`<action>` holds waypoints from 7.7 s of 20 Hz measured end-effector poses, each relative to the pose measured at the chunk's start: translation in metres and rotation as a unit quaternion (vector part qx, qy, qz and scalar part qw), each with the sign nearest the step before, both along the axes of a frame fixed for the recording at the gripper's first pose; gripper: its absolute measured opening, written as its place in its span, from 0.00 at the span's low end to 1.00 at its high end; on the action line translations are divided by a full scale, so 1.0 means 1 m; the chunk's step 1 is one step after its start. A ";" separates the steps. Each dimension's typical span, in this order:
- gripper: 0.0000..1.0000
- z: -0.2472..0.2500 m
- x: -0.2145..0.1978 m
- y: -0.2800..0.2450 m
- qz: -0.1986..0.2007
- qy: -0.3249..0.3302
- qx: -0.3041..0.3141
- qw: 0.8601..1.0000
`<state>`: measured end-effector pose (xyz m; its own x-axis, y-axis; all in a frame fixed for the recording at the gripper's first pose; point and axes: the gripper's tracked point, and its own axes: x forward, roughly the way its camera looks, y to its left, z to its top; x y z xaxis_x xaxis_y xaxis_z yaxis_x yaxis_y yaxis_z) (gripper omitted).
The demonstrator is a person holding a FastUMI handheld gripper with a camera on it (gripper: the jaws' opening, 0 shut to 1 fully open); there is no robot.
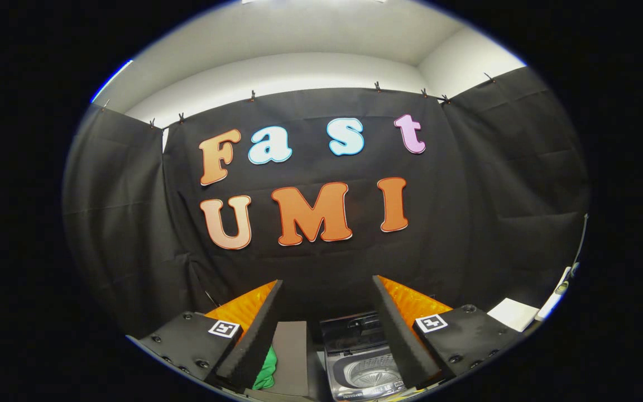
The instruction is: Put the clothes into the washing machine and then close the washing machine lid.
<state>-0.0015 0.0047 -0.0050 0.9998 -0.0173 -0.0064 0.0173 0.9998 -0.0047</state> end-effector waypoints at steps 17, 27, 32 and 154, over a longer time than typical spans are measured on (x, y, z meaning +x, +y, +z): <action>0.99 -0.068 0.015 0.117 0.095 0.073 -0.016 0.993; 0.99 -0.168 0.034 0.192 0.132 0.178 -0.042 0.974; 0.99 -0.216 0.037 0.215 0.139 0.224 -0.051 0.963; 0.39 -0.565 0.179 -0.252 -0.077 0.481 0.019 0.873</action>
<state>0.1776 -0.2471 -0.5695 0.5163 -0.1332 -0.8460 0.1583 0.9857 -0.0586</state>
